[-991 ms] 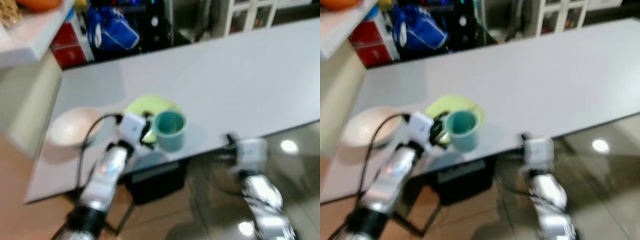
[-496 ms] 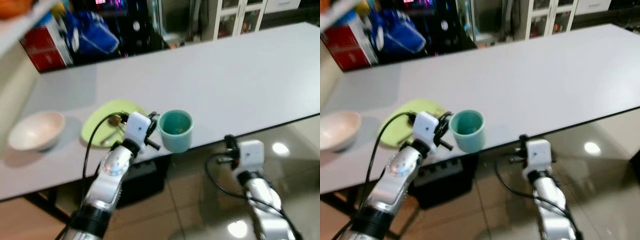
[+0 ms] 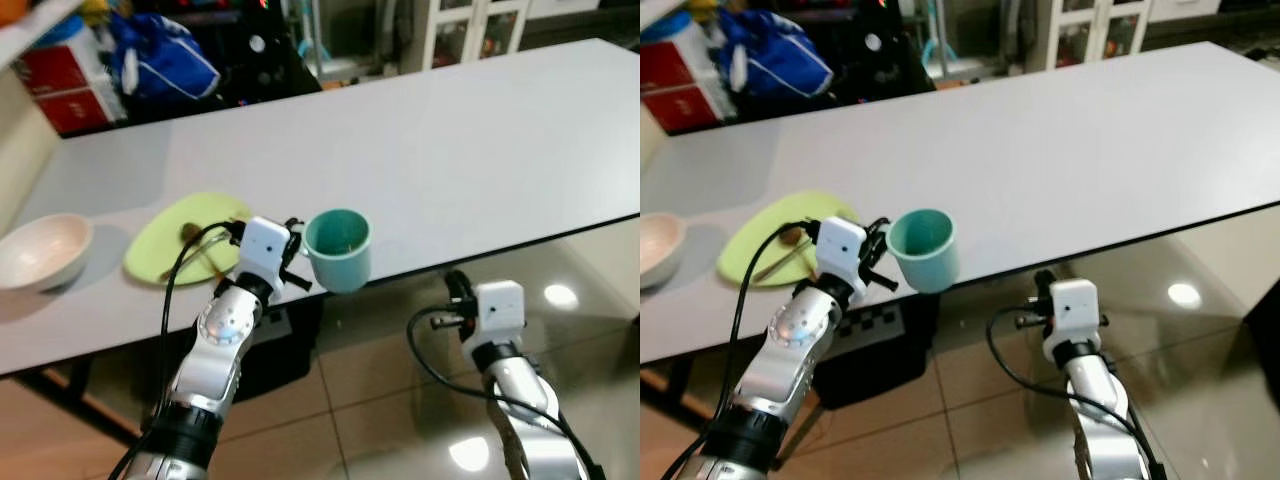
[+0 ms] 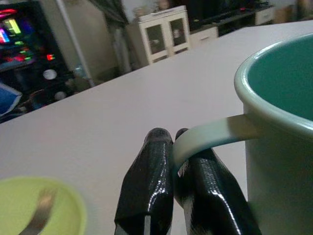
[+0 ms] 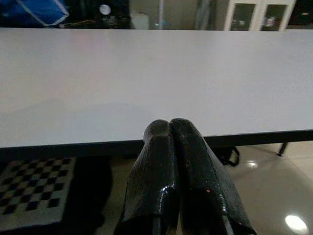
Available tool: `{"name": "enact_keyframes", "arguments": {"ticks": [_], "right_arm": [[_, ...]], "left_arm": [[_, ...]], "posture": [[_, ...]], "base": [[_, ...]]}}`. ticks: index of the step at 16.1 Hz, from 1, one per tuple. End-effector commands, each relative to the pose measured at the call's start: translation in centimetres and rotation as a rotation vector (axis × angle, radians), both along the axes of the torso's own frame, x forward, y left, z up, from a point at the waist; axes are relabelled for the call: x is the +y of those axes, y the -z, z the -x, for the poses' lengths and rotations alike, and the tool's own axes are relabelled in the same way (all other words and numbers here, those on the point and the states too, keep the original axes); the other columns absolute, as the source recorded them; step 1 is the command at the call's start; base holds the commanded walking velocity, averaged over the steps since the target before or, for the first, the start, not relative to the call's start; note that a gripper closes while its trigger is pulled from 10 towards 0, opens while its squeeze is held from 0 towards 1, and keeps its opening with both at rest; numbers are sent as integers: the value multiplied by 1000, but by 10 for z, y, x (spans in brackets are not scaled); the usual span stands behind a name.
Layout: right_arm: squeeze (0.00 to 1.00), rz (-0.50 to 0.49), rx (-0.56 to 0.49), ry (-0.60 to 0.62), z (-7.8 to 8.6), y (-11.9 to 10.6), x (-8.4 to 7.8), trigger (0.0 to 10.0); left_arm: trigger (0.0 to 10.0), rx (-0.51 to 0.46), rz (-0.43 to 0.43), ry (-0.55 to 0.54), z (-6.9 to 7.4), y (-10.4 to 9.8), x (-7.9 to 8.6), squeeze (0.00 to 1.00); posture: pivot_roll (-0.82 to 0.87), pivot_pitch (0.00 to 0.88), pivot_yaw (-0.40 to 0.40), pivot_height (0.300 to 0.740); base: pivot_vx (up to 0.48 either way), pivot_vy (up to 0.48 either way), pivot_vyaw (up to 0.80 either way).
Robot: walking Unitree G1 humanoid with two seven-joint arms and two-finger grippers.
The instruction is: Setting the table
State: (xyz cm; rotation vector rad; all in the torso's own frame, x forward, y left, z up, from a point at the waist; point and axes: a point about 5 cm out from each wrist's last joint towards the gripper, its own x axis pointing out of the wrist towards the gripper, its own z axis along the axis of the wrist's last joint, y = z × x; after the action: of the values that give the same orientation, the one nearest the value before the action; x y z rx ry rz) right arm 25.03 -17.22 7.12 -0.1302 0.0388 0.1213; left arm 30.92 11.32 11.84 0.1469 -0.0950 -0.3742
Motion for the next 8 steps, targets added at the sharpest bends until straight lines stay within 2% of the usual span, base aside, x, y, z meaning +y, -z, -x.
{"name": "enact_keyframes", "arguments": {"ticks": [1, 5, 8], "right_arm": [[0, -4, -6, -14, 0, -3, 3, 10000], [0, -9, 1, -11, 0, -3, 2, 10000], [0, -10, 4, -12, 1, -2, 2, 10000]], "left_arm": [[0, 18, 0, -25, -3, 1, 5, 0], [0, 9, -15, -25, -4, -1, 3, 0], [0, 8, -22, -18, -4, -2, 1, 0]], "posture": [[-90, 0, 112, 740], [-92, 0, 112, 740], [-94, 0, 114, 740]], "base": [[266, 401, 0], [334, 336, 0], [466, 0, 0]]}}
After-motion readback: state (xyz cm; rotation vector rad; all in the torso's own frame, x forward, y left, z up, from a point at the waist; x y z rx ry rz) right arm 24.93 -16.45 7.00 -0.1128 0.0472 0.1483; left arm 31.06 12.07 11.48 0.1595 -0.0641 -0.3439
